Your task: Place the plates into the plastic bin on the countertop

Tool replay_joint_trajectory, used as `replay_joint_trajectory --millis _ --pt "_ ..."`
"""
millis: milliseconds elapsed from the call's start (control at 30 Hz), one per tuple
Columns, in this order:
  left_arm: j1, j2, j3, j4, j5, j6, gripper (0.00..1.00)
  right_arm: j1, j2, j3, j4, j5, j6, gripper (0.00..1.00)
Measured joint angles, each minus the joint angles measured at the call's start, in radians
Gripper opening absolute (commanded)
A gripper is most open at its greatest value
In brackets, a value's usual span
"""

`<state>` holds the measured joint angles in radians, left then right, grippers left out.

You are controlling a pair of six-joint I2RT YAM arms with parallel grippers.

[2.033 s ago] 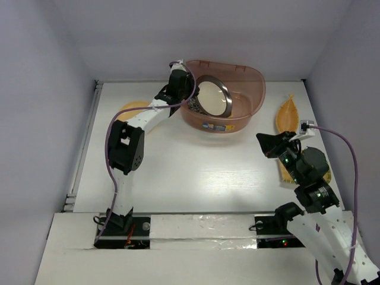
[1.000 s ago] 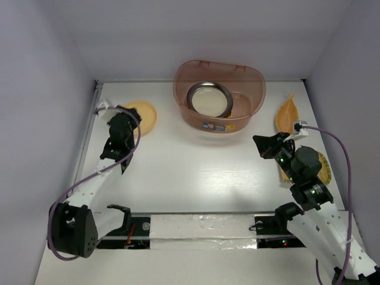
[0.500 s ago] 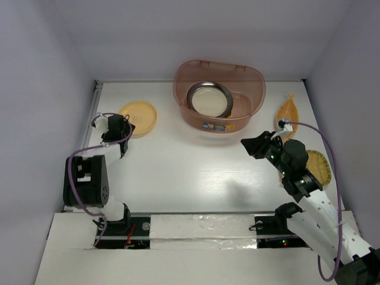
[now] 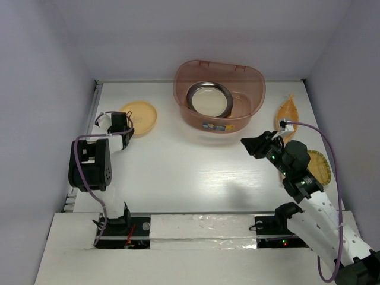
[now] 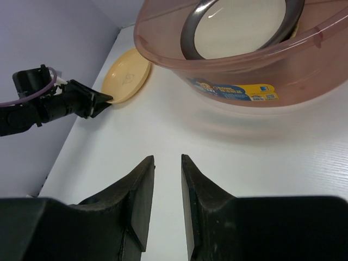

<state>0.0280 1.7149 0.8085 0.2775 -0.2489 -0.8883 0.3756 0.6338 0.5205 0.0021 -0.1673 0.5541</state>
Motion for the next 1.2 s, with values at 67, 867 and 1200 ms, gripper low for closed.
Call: replay_joint_trajectory --millis 67,867,1200 --pt "0.0 0.003 0.006 -0.007 -0.013 0.0 0.07 0.0 -0.007 0.0 0.005 0.0 0.0 0.32" --pt "-0.174 -0.509 0.112 0.05 0.039 0.026 0.0 0.0 -0.04 -0.002 0.007 0.01 0.0 0.0" --pt "-0.453 -0.016 0.695 -0.124 0.039 0.186 0.0 0.0 -0.09 -0.002 -0.026 0.056 0.001 0.0"
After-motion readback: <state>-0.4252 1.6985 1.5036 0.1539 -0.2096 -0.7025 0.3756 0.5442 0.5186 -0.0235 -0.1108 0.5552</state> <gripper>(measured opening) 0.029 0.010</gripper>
